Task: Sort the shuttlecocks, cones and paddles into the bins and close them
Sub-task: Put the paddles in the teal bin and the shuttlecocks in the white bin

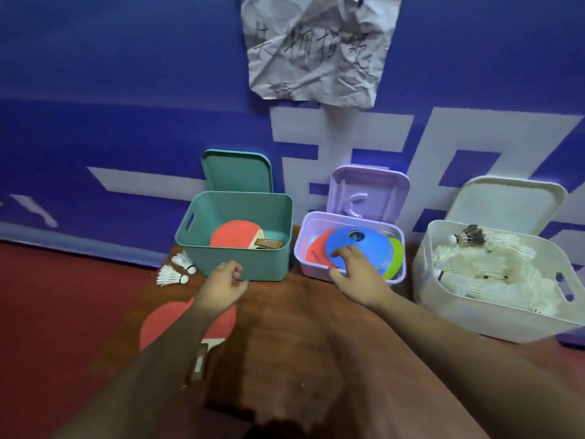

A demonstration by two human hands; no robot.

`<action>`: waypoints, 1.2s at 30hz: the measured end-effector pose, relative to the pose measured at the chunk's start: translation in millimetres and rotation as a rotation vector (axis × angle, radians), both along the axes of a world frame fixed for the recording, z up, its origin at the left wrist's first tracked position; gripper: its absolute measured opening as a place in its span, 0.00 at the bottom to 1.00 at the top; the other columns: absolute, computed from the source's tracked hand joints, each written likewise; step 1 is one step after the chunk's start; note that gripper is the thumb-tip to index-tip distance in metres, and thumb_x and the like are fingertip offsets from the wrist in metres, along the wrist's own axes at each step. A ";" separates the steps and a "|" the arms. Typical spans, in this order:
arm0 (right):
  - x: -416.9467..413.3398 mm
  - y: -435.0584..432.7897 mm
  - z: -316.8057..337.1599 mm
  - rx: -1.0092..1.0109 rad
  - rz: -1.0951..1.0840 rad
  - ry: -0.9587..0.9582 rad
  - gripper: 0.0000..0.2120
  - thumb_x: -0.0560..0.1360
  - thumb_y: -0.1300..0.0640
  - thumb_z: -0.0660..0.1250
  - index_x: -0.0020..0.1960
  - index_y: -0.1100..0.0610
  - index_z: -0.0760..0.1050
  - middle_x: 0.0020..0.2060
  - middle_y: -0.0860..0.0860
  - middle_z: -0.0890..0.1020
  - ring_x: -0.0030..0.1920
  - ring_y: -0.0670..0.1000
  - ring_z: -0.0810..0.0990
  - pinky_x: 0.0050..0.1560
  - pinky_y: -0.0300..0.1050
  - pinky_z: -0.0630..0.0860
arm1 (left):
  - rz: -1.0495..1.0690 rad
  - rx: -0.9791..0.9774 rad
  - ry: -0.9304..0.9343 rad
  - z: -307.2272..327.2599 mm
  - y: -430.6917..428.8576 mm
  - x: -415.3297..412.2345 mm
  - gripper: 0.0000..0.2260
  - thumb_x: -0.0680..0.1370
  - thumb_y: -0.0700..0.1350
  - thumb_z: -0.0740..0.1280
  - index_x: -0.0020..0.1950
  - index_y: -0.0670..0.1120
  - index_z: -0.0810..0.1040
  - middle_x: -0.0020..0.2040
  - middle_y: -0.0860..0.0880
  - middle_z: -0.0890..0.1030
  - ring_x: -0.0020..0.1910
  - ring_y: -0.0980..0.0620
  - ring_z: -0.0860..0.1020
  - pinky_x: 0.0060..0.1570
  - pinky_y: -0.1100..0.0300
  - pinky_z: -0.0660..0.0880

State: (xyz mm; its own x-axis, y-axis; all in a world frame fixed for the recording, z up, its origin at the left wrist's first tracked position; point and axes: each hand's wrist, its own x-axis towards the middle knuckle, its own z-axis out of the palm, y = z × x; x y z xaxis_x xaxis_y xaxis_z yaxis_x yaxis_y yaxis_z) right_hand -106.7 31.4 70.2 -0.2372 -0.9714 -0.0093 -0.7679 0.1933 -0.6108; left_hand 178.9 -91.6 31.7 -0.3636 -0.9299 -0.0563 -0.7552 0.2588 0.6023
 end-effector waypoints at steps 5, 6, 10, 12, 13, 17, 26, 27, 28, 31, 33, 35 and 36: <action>116.9 -48.2 -22.6 0.089 0.059 -0.018 0.16 0.76 0.53 0.65 0.62 0.58 0.74 0.55 0.55 0.74 0.57 0.55 0.76 0.60 0.44 0.68 | 0.096 0.074 -0.038 -20.6 -30.8 123.5 0.07 0.72 0.40 0.72 0.46 0.45 0.76 0.43 0.47 0.75 0.44 0.46 0.76 0.46 0.59 0.70; 135.6 -55.5 -27.3 0.106 0.062 -0.019 0.17 0.76 0.54 0.65 0.63 0.58 0.73 0.56 0.55 0.74 0.58 0.54 0.75 0.61 0.43 0.68 | 0.104 0.084 -0.041 -23.8 -36.2 141.5 0.07 0.71 0.41 0.72 0.44 0.47 0.75 0.43 0.49 0.75 0.43 0.48 0.76 0.45 0.60 0.69; 214.0 -96.3 -49.4 0.186 0.091 -0.031 0.18 0.75 0.53 0.65 0.63 0.58 0.72 0.55 0.55 0.74 0.58 0.55 0.75 0.62 0.47 0.69 | 0.091 0.130 -0.073 -49.5 -74.2 218.2 0.08 0.70 0.45 0.72 0.47 0.47 0.78 0.46 0.48 0.76 0.45 0.45 0.79 0.49 0.55 0.75; 243.1 -115.7 -59.2 0.221 0.093 -0.036 0.19 0.74 0.52 0.64 0.63 0.57 0.72 0.55 0.54 0.74 0.58 0.55 0.75 0.62 0.48 0.70 | 0.095 0.132 -0.093 -58.8 -95.8 237.5 0.09 0.71 0.41 0.72 0.49 0.44 0.78 0.49 0.45 0.76 0.47 0.44 0.78 0.50 0.55 0.73; 256.3 -125.2 -63.9 0.234 0.092 -0.032 0.19 0.74 0.52 0.64 0.63 0.57 0.71 0.56 0.54 0.74 0.58 0.55 0.75 0.62 0.49 0.70 | 0.091 0.128 -0.098 -61.1 -106.6 242.1 0.09 0.71 0.40 0.71 0.50 0.43 0.78 0.49 0.44 0.76 0.48 0.43 0.77 0.50 0.55 0.72; 301.0 -168.7 -83.4 0.295 0.139 0.000 0.20 0.76 0.52 0.63 0.66 0.56 0.69 0.60 0.54 0.72 0.61 0.54 0.74 0.62 0.47 0.71 | 0.077 0.147 -0.093 -77.7 -158.4 247.0 0.12 0.72 0.40 0.70 0.55 0.43 0.78 0.52 0.43 0.75 0.49 0.43 0.77 0.48 0.59 0.68; 344.3 -244.9 -134.8 0.324 0.249 0.071 0.19 0.76 0.56 0.62 0.65 0.58 0.68 0.57 0.56 0.70 0.56 0.61 0.77 0.54 0.52 0.73 | 0.105 0.261 -0.075 -146.0 -224.6 218.9 0.18 0.72 0.51 0.72 0.54 0.40 0.83 0.51 0.37 0.81 0.57 0.40 0.76 0.57 0.55 0.68; 345.9 -251.2 -139.6 0.326 0.254 0.070 0.19 0.75 0.57 0.63 0.65 0.57 0.68 0.57 0.56 0.70 0.55 0.60 0.77 0.54 0.52 0.73 | 0.082 0.259 -0.048 -153.4 -224.5 220.8 0.17 0.71 0.51 0.71 0.52 0.40 0.84 0.49 0.37 0.81 0.55 0.40 0.77 0.56 0.56 0.69; 347.2 -257.4 -143.6 0.322 0.253 0.061 0.18 0.75 0.57 0.63 0.64 0.57 0.68 0.57 0.55 0.70 0.55 0.60 0.77 0.54 0.53 0.74 | 0.070 0.260 -0.024 -158.3 -224.1 224.1 0.16 0.70 0.50 0.70 0.51 0.41 0.85 0.48 0.38 0.81 0.53 0.40 0.77 0.56 0.56 0.69; 354.2 -282.0 -152.8 0.284 0.223 0.029 0.19 0.74 0.58 0.64 0.64 0.59 0.68 0.59 0.57 0.70 0.57 0.61 0.76 0.58 0.56 0.74 | 0.178 0.252 0.120 -164.1 -224.1 242.7 0.12 0.73 0.44 0.70 0.54 0.42 0.84 0.47 0.42 0.77 0.51 0.44 0.77 0.55 0.63 0.68; 363.1 -301.0 -157.1 0.255 0.197 0.059 0.23 0.74 0.58 0.64 0.68 0.60 0.66 0.64 0.59 0.69 0.63 0.61 0.73 0.65 0.53 0.71 | 0.272 0.271 0.247 -164.3 -227.9 261.2 0.12 0.74 0.44 0.69 0.57 0.46 0.83 0.47 0.46 0.77 0.50 0.46 0.78 0.57 0.59 0.73; 374.5 -320.6 -160.5 0.241 0.151 0.061 0.28 0.74 0.58 0.65 0.72 0.61 0.62 0.68 0.62 0.66 0.66 0.62 0.72 0.67 0.49 0.67 | 0.319 0.303 0.391 -162.7 -234.5 282.1 0.13 0.72 0.51 0.66 0.55 0.51 0.82 0.49 0.48 0.82 0.49 0.49 0.80 0.56 0.53 0.76; 378.7 -329.5 -164.7 0.248 0.120 0.044 0.30 0.74 0.57 0.65 0.74 0.59 0.60 0.69 0.63 0.65 0.65 0.64 0.73 0.66 0.50 0.69 | 0.338 0.316 0.444 -160.3 -237.4 289.0 0.13 0.72 0.52 0.66 0.54 0.52 0.81 0.50 0.47 0.83 0.49 0.51 0.80 0.55 0.53 0.75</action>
